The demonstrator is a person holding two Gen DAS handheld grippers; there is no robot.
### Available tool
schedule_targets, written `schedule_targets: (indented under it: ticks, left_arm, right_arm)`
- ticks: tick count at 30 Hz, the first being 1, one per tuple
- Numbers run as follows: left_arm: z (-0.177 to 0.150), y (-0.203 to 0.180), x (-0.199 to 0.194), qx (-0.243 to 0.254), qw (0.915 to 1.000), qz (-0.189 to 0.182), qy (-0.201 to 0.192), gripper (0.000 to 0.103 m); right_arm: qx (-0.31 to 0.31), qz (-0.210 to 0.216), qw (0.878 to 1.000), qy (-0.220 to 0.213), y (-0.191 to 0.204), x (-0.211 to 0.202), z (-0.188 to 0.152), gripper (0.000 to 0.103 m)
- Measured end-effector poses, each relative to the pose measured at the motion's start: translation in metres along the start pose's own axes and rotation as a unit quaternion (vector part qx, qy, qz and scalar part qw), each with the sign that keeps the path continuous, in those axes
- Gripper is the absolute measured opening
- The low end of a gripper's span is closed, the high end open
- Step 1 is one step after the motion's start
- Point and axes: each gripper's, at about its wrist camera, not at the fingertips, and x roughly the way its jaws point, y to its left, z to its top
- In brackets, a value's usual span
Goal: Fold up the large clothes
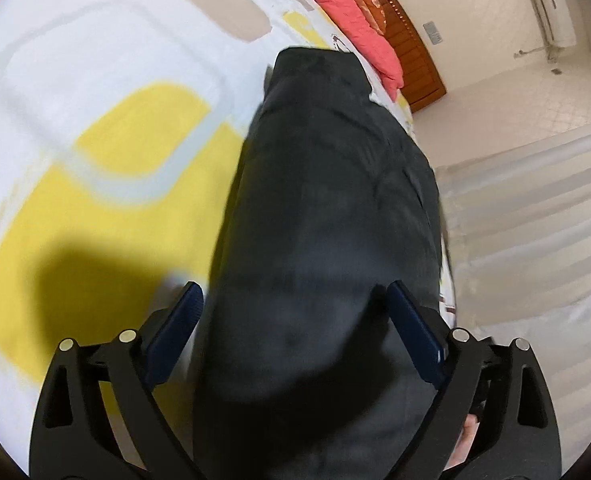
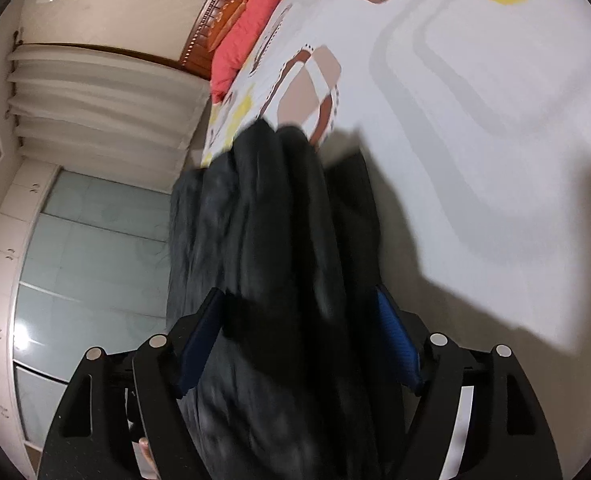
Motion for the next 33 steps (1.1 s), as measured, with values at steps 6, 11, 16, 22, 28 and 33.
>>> schedule_targets:
  ticks: [6, 11, 16, 22, 28, 33]
  left_arm:
    - [-0.023, 0.001, 0.003, -0.015, 0.9999, -0.009, 0.003, 0.085]
    - [-0.024, -0.008, 0.009, 0.029, 0.9988, 0.039, -0.003, 0.068]
    - [-0.022, -0.009, 0.006, 0.032, 0.9988, 0.038, -0.003, 0.068]
    - [-0.031, -0.011, -0.007, 0.043, 0.9978, 0.048, -0.019, 0.076]
    - [-0.041, -0.020, -0.019, 0.077, 0.9940, 0.071, -0.033, 0.077]
    - [-0.056, -0.027, -0.029, 0.098, 0.9906, 0.087, -0.038, 0.078]
  right_arm:
    - [0.022, 0.017, 1.000, -0.009, -0.015, -0.004, -0.035, 0.065]
    - [0.020, -0.003, 1.000, -0.003, -0.010, 0.000, -0.037, 0.039]
    - [0.035, 0.009, 0.999, -0.005, -0.016, -0.003, -0.041, 0.038]
    - [0.037, 0.016, 0.999, -0.012, -0.016, -0.010, -0.043, 0.053]
    - [0.041, 0.018, 0.999, -0.022, -0.018, -0.029, -0.055, 0.057]
    - [0.042, 0.018, 0.999, -0.027, -0.020, -0.041, -0.068, 0.057]
